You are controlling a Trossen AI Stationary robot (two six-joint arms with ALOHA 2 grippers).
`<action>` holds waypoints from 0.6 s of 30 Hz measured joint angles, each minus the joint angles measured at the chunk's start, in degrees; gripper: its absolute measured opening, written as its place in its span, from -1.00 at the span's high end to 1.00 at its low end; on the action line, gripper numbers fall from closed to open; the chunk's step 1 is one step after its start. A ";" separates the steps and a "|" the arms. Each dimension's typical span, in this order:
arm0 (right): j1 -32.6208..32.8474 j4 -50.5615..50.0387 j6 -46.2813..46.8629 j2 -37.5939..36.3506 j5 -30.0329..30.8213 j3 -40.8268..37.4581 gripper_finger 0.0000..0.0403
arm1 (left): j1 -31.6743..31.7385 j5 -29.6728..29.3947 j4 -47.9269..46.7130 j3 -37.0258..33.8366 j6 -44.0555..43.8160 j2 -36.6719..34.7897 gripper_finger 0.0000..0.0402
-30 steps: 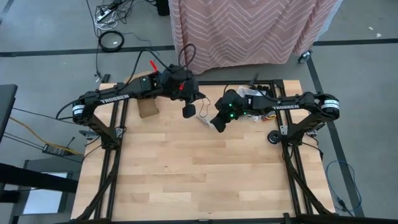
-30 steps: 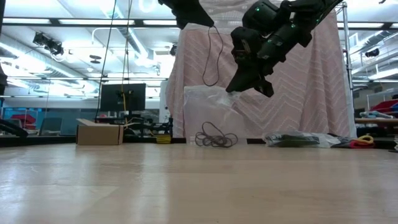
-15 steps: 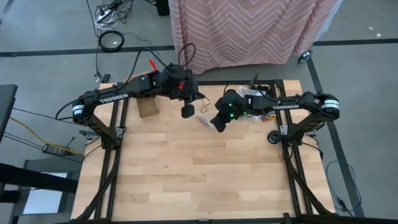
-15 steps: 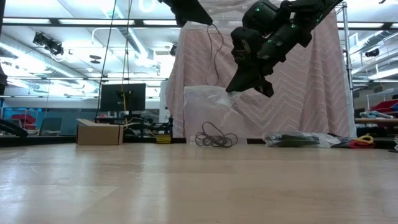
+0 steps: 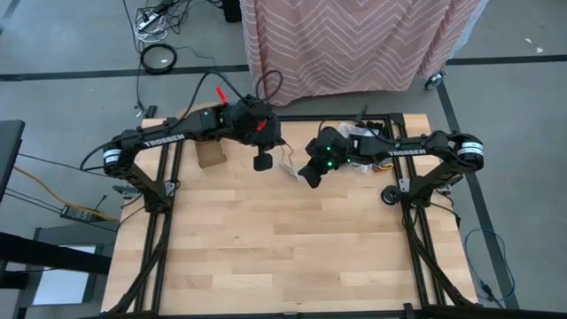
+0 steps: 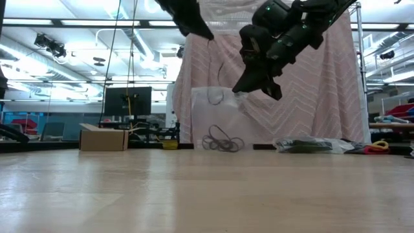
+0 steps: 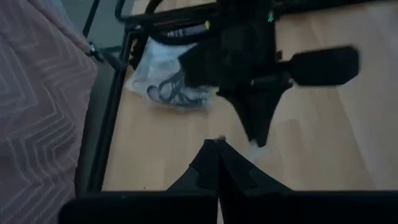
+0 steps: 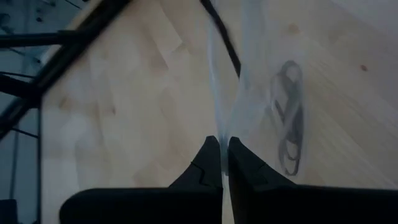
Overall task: Sort rubber bands
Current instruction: Put the black rubber band into the transparent zip bag
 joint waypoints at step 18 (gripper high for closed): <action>-0.98 4.48 0.37 -0.23 -2.73 0.04 1.00 | 1.59 4.31 -5.25 -1.05 -0.57 2.86 0.97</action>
